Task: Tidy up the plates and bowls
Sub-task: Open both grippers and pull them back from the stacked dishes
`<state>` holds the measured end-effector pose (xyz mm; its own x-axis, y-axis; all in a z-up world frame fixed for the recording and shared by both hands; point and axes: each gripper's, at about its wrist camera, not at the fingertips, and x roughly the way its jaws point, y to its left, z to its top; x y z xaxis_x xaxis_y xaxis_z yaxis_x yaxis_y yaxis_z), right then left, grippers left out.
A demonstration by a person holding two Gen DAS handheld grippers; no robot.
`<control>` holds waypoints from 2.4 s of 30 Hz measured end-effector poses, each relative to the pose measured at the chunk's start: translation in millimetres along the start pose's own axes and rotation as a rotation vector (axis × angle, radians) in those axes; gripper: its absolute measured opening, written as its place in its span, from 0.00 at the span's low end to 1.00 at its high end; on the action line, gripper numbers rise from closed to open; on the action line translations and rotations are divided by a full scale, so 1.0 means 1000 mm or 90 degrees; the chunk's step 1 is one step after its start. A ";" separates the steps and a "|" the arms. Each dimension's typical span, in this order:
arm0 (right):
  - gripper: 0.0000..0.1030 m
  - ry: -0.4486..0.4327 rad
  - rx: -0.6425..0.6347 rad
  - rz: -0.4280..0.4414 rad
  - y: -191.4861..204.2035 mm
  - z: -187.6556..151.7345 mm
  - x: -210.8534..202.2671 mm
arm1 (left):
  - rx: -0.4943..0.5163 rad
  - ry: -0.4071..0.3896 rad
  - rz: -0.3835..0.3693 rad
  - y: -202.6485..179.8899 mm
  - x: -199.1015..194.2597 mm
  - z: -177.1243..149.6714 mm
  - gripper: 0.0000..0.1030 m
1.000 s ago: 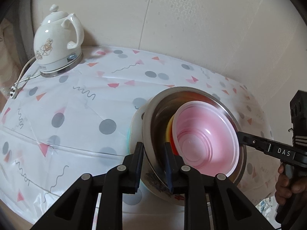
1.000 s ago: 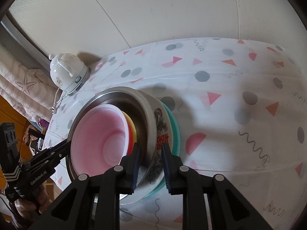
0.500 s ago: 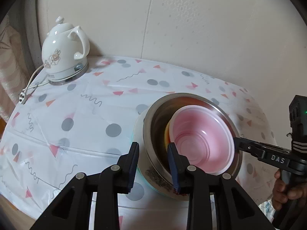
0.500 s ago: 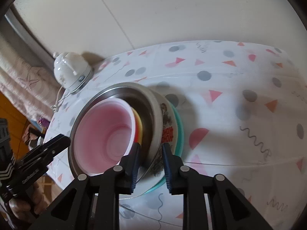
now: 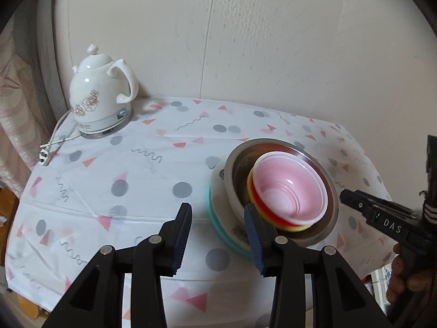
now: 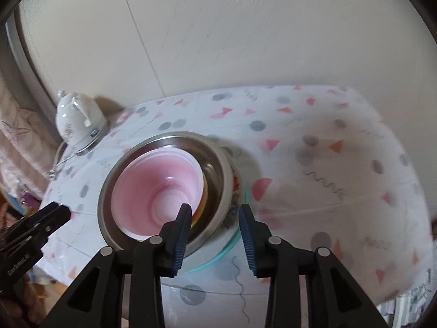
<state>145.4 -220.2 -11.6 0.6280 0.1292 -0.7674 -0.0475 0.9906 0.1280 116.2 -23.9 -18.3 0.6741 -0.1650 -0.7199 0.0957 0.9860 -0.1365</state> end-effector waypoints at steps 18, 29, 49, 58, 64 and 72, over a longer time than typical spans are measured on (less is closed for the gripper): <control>0.41 -0.100 0.049 -0.162 0.065 -0.084 -0.051 | 0.070 -0.063 0.016 0.002 -0.048 -0.054 0.91; 0.42 -0.124 0.032 -0.165 0.078 -0.088 -0.065 | 0.080 -0.089 0.017 -0.002 -0.066 -0.060 1.00; 0.42 -0.122 0.021 -0.150 0.074 -0.085 -0.065 | 0.079 -0.106 0.053 -0.011 -0.069 -0.056 1.00; 0.42 -0.123 0.022 -0.153 0.071 -0.084 -0.066 | 0.076 -0.105 0.044 -0.012 -0.067 -0.054 1.00; 0.42 -0.122 0.019 -0.156 0.073 -0.083 -0.066 | 0.076 -0.106 0.030 -0.013 -0.066 -0.053 1.00; 0.42 -0.111 0.012 -0.156 0.074 -0.081 -0.060 | 0.065 -0.112 0.041 -0.009 -0.065 -0.051 1.00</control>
<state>41.9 -150.7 -7.1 0.7433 -0.1240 -0.6573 0.1346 0.9903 -0.0346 34.2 -23.4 -4.4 0.7976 -0.1039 -0.5941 0.1161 0.9931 -0.0177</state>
